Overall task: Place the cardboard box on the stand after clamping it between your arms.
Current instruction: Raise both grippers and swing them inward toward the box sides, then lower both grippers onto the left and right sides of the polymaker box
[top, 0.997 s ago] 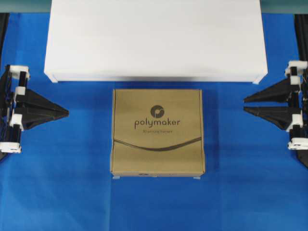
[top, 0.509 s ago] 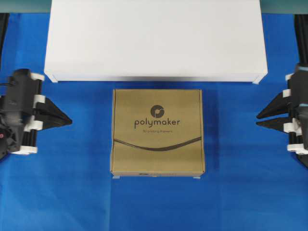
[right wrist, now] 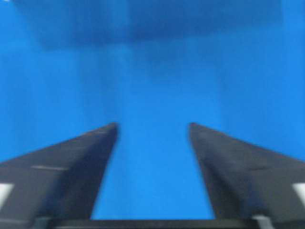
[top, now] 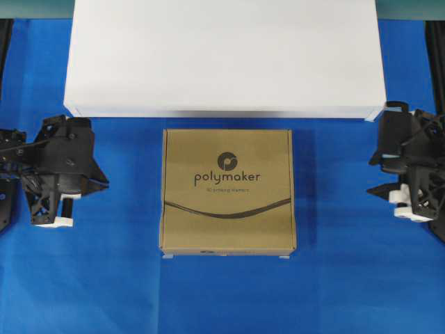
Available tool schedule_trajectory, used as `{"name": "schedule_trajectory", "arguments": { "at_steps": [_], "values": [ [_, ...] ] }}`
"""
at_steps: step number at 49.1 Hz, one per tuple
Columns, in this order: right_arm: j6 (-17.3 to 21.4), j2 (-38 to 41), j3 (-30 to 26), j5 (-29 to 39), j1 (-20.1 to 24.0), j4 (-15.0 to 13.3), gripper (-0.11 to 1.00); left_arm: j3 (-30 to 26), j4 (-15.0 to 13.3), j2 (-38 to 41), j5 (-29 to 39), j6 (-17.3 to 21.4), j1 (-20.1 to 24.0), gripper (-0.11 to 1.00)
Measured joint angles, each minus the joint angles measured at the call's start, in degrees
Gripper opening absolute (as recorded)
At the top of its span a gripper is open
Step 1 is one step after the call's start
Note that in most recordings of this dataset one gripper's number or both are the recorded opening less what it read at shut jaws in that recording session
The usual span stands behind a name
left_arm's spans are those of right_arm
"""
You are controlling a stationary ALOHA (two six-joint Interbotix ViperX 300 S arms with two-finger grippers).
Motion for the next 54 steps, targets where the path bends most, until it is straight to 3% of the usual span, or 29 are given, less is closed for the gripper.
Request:
{"name": "schedule_trajectory", "arguments": {
  "at_steps": [6,9,12,24,35,46,54],
  "values": [
    [0.0,1.5,0.4,-0.2,-0.5,-0.4,0.88,0.0,0.0,1.4,-0.4,-0.3,0.0,0.62],
    [0.0,2.2,1.1,-0.3,-0.6,-0.6,0.97,0.2,0.0,2.3,-0.9,-0.8,0.4,0.78],
    [0.0,3.0,1.7,-0.6,-0.6,-0.6,0.99,0.5,0.1,3.3,-1.5,-0.9,0.7,0.86],
    [0.0,7.7,3.4,-9.1,-0.6,-0.7,0.98,1.0,0.0,9.3,-6.8,-0.9,1.7,0.84],
    [0.0,17.4,3.3,-16.4,-0.5,-0.7,0.98,-1.1,0.0,15.7,-11.2,-0.9,2.5,0.84],
    [-0.1,25.8,0.2,-22.8,0.3,-0.7,0.98,-4.2,0.1,22.0,-12.6,-0.9,3.0,0.84],
    [-0.2,30.8,-3.5,-23.7,0.7,-0.7,0.98,-6.8,0.0,25.4,-13.3,-0.9,3.0,0.84]
  ]
}}
